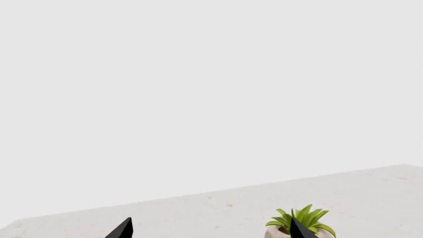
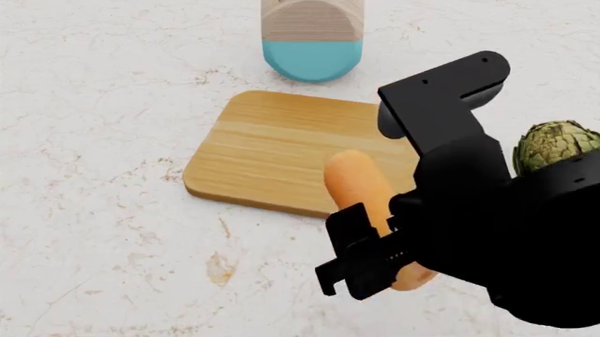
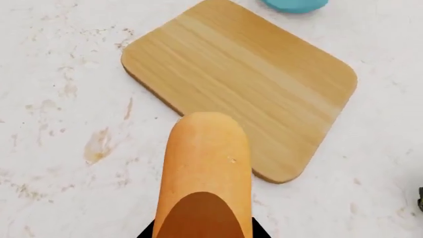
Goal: Clear the non-vegetable object off the cutting board and place the vegetables onto it.
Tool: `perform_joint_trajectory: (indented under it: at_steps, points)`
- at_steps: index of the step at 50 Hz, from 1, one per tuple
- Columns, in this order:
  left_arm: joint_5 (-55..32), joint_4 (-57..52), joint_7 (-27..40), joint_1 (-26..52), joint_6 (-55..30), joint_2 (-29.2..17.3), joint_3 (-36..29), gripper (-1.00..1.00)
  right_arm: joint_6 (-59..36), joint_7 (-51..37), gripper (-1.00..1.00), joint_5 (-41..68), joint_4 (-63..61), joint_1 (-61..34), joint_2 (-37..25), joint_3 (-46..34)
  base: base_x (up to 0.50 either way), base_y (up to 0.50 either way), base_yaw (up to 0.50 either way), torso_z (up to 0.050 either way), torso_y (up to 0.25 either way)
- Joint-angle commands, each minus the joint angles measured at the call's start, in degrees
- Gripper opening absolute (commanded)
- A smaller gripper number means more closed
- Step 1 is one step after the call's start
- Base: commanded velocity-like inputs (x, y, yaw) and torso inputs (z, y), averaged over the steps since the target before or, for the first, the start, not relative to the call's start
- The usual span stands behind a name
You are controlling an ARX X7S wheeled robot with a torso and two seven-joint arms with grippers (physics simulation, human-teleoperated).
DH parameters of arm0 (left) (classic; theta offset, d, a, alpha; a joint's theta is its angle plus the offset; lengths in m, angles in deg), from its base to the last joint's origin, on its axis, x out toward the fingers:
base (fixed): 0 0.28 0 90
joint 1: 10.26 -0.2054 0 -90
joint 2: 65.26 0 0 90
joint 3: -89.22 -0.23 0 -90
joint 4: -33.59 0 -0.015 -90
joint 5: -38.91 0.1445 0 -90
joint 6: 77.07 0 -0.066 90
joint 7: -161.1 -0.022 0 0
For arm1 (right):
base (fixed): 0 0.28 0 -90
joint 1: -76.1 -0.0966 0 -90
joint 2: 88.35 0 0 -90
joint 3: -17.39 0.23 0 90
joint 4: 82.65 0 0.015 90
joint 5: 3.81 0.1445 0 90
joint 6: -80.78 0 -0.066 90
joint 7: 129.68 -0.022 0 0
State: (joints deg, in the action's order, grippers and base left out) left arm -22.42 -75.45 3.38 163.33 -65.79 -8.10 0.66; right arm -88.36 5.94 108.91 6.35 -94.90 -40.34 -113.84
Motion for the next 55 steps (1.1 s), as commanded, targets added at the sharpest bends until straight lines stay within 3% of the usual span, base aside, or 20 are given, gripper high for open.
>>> perform_joint_trajectory:
  at_steps: [1,14,20,35,43,55]
  points:
    - [-0.49,0.19,-0.01,0.0,0.21,-0.98,0.08,1.0,-0.35,11.9,-1.0,-16.09,8.32,-5.5,5.26,-0.13,0.0,0.0,0.0,0.0,0.0]
    - [-0.39,0.68,0.05,0.65,0.57,-1.63,-0.7,1.0,8.1,33.24,-1.0,-39.19,22.6,-12.75,12.27,-10.94,0.0,0.0,0.0,0.0,0.0]
    - [-0.24,1.03,-0.09,0.78,0.93,-1.84,-1.19,1.0,11.45,40.01,-1.0,-44.64,29.29,-15.07,15.94,-14.96,0.0,0.0,0.0,0.0,0.0]
    - [-0.42,1.1,0.4,0.47,1.08,-2.36,-1.79,1.0,24.96,60.13,-1.0,-59.12,61.53,-20.06,29.57,-25.63,0.0,0.0,0.0,0.0,0.001]
    - [-0.61,0.89,0.81,0.31,1.16,-2.54,-2.05,1.0,30.87,66.83,-1.0,-63.06,75.73,-20.6,36.19,-27.65,0.0,0.0,0.0,0.0,0.0]
    - [-1.97,0.52,1.7,0.68,0.26,-3.35,-1.53,1.0,30.63,66.96,-1.0,-72.27,75.94,-17.03,36.81,-19.31,0.0,0.0,0.0,0.0,0.001]
